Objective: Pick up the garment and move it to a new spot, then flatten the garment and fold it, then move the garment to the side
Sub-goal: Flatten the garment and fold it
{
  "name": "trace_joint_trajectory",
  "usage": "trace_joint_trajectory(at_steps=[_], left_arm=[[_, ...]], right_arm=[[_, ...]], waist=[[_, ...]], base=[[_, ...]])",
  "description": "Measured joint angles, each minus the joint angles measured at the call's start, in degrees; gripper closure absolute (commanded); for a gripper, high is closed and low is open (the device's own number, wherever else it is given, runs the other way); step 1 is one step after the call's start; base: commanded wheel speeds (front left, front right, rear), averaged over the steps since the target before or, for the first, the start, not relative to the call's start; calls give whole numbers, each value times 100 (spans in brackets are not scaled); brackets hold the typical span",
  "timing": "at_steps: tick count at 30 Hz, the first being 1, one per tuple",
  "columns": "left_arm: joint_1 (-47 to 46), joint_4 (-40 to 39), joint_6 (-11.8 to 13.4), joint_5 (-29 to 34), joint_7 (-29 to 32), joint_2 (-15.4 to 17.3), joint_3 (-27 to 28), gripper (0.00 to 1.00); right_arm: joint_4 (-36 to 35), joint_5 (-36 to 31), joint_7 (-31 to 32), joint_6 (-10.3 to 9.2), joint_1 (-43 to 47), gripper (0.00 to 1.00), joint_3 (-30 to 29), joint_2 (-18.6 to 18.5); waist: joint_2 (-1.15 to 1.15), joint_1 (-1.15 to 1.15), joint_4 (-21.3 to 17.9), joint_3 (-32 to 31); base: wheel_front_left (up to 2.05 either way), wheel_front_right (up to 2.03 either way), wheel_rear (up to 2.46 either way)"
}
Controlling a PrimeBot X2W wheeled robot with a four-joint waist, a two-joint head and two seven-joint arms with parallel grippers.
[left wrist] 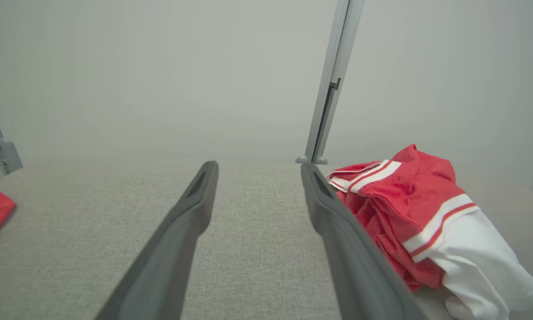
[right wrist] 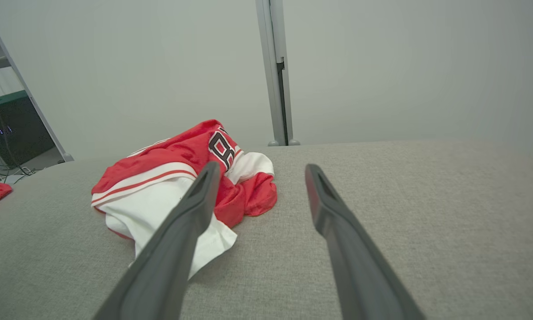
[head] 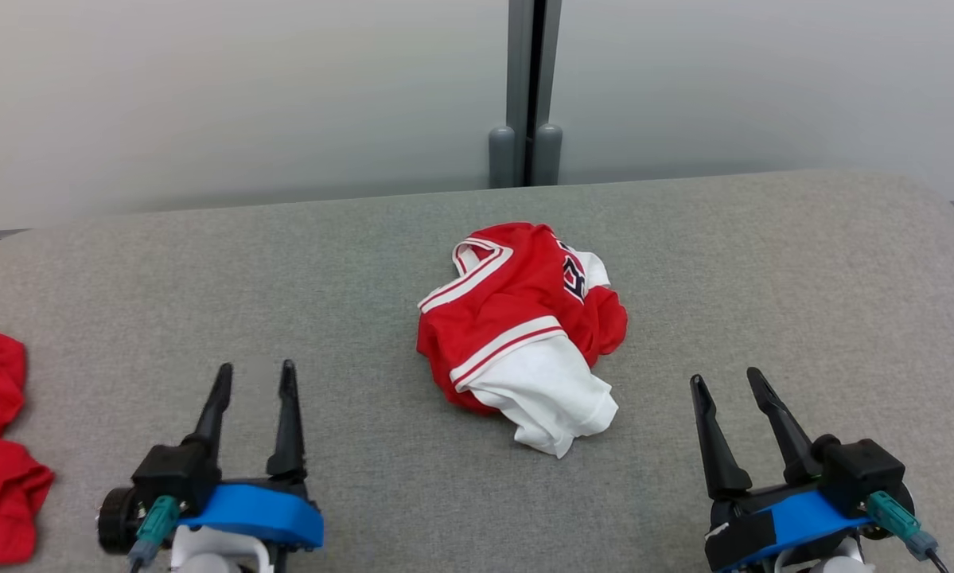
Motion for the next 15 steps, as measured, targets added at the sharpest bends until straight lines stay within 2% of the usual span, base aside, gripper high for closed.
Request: trace_joint_trajectory(at_steps=[15], left_arm=[[-834,1078,-124,-803,-1,-13,-1549,0]], right_arm=[[-10,66,0,0,-209,0,92,0]], waist=[[0,0,-477,325]], base=[[0,0,0]])
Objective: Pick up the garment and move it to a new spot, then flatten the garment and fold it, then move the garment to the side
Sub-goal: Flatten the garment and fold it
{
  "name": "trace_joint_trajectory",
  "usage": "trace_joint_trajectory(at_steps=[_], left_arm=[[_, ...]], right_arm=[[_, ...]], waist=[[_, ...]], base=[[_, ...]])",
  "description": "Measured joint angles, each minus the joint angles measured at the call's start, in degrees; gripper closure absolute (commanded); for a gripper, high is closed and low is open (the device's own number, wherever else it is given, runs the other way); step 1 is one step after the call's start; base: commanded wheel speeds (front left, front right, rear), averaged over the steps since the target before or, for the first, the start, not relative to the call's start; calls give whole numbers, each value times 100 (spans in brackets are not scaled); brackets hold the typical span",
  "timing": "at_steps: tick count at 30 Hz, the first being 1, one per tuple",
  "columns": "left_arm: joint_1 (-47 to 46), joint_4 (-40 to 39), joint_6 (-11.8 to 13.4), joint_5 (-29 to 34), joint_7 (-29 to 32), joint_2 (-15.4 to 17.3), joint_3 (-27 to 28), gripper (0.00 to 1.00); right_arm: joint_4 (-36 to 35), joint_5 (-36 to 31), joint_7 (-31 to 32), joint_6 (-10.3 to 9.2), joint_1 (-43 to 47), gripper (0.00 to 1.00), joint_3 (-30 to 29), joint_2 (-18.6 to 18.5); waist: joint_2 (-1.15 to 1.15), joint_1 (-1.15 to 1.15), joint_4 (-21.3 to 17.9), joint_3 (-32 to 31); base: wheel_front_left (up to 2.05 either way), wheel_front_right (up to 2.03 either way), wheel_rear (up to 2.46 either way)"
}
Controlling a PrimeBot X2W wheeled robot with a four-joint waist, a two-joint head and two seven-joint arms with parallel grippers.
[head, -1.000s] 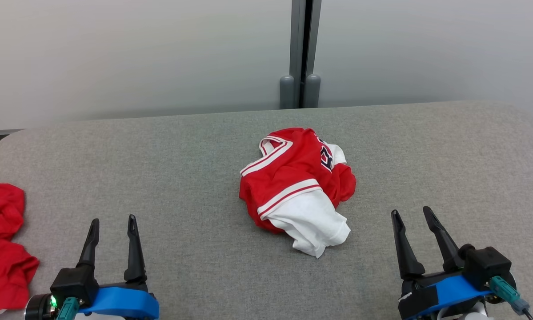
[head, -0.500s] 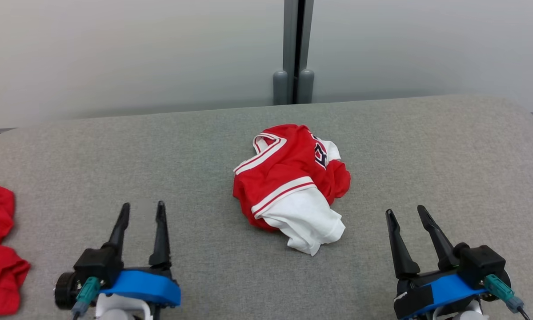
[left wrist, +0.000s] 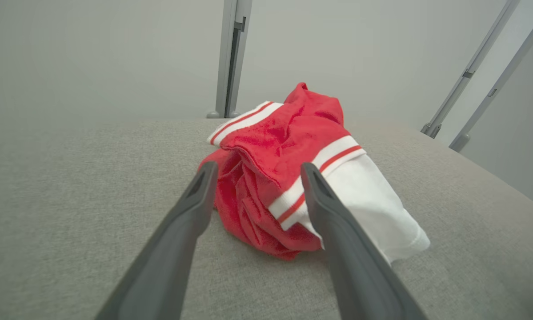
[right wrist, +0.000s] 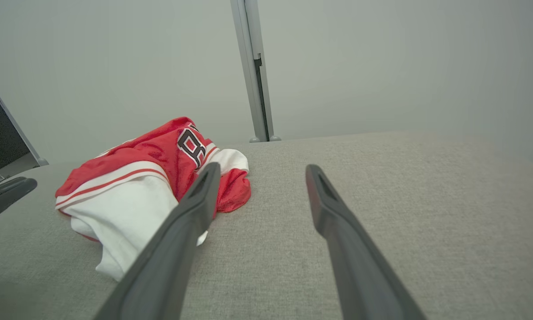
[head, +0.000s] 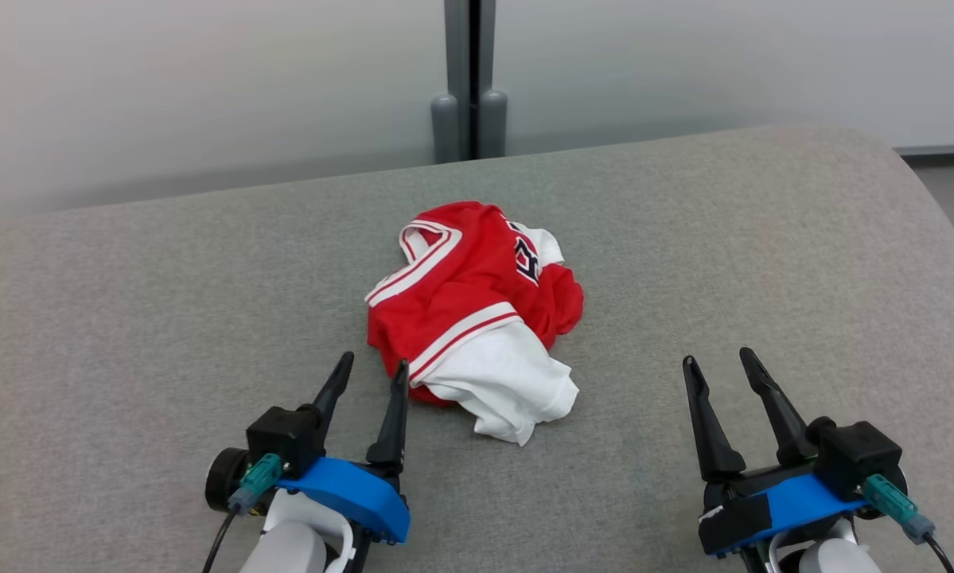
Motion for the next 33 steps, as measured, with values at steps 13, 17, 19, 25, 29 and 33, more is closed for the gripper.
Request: trace_joint_trajectory(at_steps=[13,17,19,25,29,33], left_arm=[[-585,616,4,-426,1,0,-605,0],[-726,622,46,-538,0,-3,-655,46],[-754,673,55,-555,1,-3,-689,100],[-808,716,130,-656,1,-4,-733,100],[-688,558,204,-667,1,-4,-615,100],[-413,289,286,-569,1,27,-303,100]], right_arm=[[-60,44,0,0,-130,0,30,1],[-62,68,0,0,-132,0,25,0],[-60,68,0,0,-131,0,20,0],[-48,38,0,0,-118,0,-49,0],[-47,31,0,0,-90,0,-81,0],[-52,15,0,-1,1,0,-125,0]], waist=[[0,0,-410,346],[0,0,-488,354],[0,0,-505,340],[0,0,-394,230],[0,0,-211,125],[0,0,17,33]], base=[[0,0,0],[0,0,0],[0,0,0],[0,0,0],[0,0,0],[0,0,0]])
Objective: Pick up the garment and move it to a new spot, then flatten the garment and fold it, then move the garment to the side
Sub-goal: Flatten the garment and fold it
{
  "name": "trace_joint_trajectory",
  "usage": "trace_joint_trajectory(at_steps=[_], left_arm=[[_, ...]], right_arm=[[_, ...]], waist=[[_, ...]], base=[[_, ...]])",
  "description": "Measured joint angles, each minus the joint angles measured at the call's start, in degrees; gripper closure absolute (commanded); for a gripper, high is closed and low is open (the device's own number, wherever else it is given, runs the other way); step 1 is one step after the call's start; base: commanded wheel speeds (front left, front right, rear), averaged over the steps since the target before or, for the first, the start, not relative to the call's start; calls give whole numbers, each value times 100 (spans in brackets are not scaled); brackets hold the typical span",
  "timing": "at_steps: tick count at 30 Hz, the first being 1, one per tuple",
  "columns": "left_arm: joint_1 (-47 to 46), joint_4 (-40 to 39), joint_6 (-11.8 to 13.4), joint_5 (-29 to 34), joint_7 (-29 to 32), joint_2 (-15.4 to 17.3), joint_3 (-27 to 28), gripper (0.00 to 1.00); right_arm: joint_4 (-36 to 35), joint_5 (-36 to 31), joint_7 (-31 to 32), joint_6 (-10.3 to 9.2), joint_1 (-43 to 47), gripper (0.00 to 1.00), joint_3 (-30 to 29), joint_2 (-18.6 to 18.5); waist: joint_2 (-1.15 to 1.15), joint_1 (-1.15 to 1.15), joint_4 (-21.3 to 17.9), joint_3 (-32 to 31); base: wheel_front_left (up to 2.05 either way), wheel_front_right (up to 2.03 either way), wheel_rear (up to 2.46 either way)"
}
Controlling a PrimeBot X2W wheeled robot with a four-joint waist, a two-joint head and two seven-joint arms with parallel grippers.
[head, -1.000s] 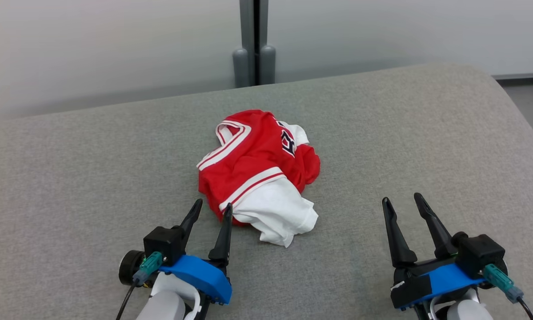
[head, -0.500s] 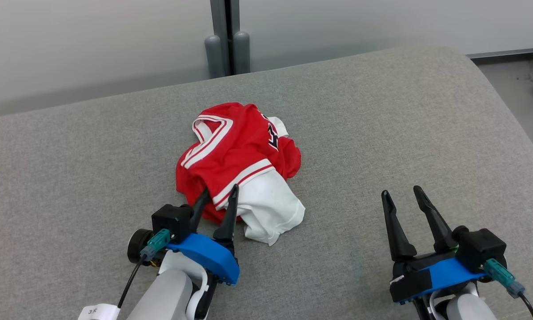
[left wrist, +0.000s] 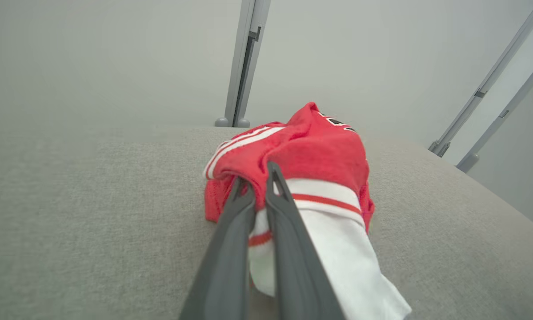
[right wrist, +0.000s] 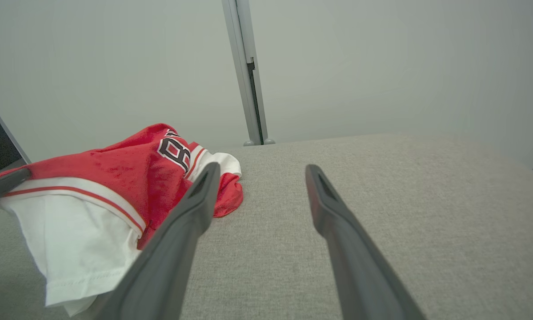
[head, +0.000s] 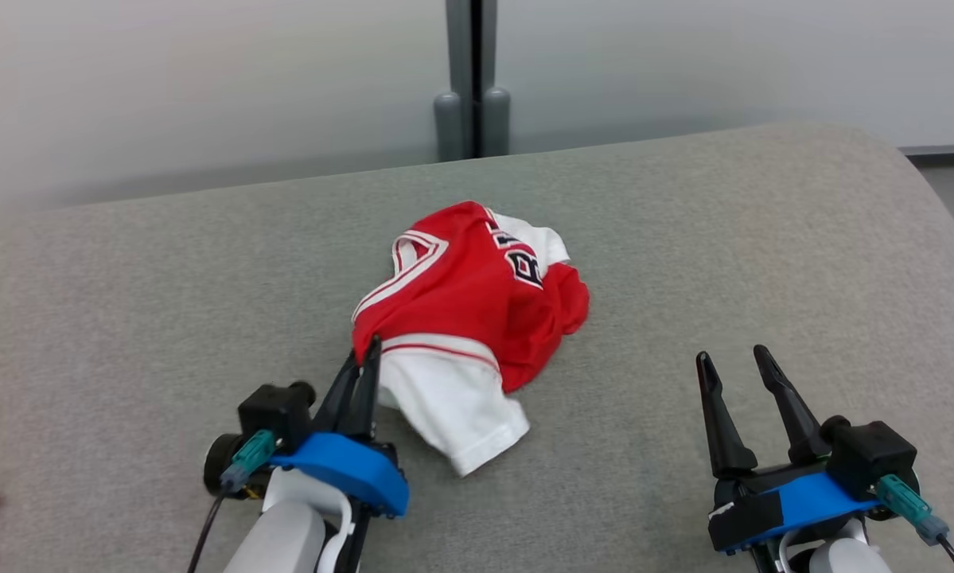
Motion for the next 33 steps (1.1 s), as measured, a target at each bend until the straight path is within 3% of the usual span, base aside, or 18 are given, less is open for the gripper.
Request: trace_joint_trajectory(at_steps=[11,18,22,23,24,30,33], left_arm=[[911,-623,286,58,0,545,1045,100],[1345,-857,568,-83,0,776,1833,100],[1506,-757,600,-97,0,784,1936,100],[1506,-743,601,-80,0,781,1946,56],[1501,-744,605,-58,0,770,1964,0],[1428,-1215,798,411,-1,631,2186,0],[1411,-1671,773,687,0,566,2321,0]], right_arm=[[18,-2,0,0,51,0,-86,1],[33,-1,0,0,52,0,-58,1],[56,-2,0,0,56,0,-63,1],[64,-2,0,1,58,0,-64,1],[68,-2,0,1,63,0,-64,1],[104,-20,0,1,82,0,-83,1],[109,-38,0,1,80,0,-100,1]], waist=[[0,0,542,-65],[0,0,566,-36],[0,0,531,-23],[0,0,523,-22],[0,0,518,-24],[0,0,512,-63],[0,0,516,-94]], base=[[0,0,0],[0,0,0],[0,0,0],[0,0,0],[0,0,0],[0,0,0],[0,0,0]])
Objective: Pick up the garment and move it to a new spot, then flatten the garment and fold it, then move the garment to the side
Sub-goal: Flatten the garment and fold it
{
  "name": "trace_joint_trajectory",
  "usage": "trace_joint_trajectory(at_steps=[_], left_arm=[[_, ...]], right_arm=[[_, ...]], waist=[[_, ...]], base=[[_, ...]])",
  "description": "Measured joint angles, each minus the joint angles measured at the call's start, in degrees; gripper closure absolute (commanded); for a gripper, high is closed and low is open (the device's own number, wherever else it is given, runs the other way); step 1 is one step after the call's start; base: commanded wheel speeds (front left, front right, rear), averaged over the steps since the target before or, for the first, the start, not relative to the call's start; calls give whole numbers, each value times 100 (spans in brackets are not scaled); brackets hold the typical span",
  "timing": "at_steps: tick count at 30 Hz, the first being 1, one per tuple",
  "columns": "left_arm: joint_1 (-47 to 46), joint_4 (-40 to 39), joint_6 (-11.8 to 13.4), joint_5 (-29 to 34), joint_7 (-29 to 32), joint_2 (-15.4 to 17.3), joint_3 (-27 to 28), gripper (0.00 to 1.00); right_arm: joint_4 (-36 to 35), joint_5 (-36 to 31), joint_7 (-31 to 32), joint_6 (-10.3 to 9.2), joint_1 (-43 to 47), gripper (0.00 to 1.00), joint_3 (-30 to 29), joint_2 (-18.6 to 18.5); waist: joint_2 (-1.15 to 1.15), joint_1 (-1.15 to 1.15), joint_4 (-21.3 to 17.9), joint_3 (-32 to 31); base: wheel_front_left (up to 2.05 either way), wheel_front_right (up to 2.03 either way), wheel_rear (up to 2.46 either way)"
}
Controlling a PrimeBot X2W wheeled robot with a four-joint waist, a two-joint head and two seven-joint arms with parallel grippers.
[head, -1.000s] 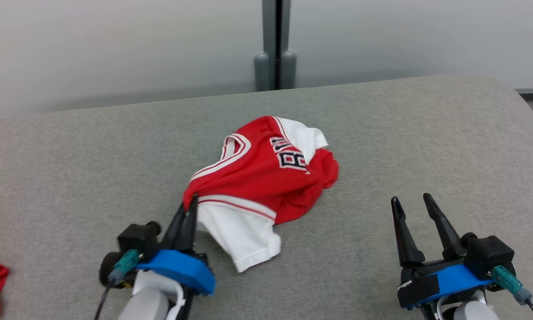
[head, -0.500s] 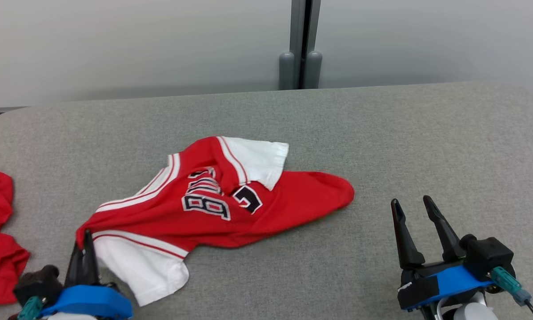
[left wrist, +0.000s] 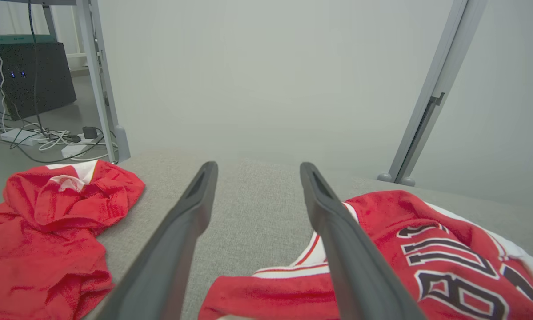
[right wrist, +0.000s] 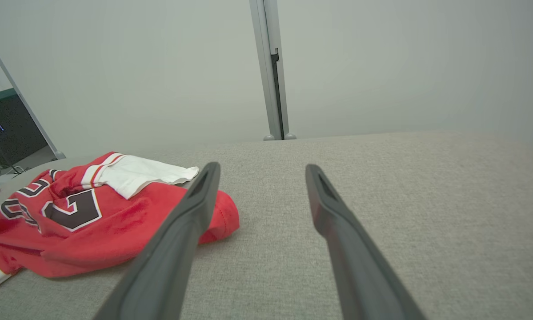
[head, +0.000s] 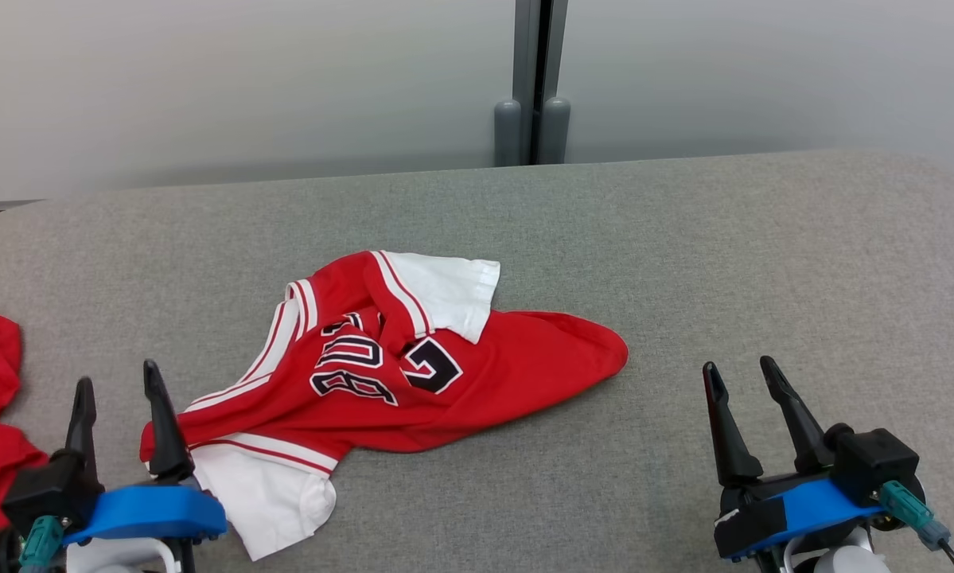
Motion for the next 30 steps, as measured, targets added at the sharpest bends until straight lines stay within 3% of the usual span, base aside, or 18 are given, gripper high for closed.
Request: trace_joint_trajectory(at_steps=[8,14,30], left_arm=[[-31,-844,-461,692,-1,-268,-188,0],[-87,-811,-681,1088,-1,-386,-508,0],[-166,15,-646,1235,-1,-511,-459,0]], right_arm=[[21,-38,0,0,1,0,7,0],[55,-38,0,-1,1,0,45,0],[341,-87,0,-1,9,0,7,0]], waist=[[0,0,-14,-71],[0,0,-89,-117],[0,-1,-108,-76]], base=[[0,0,0],[0,0,0],[0,0,0]])
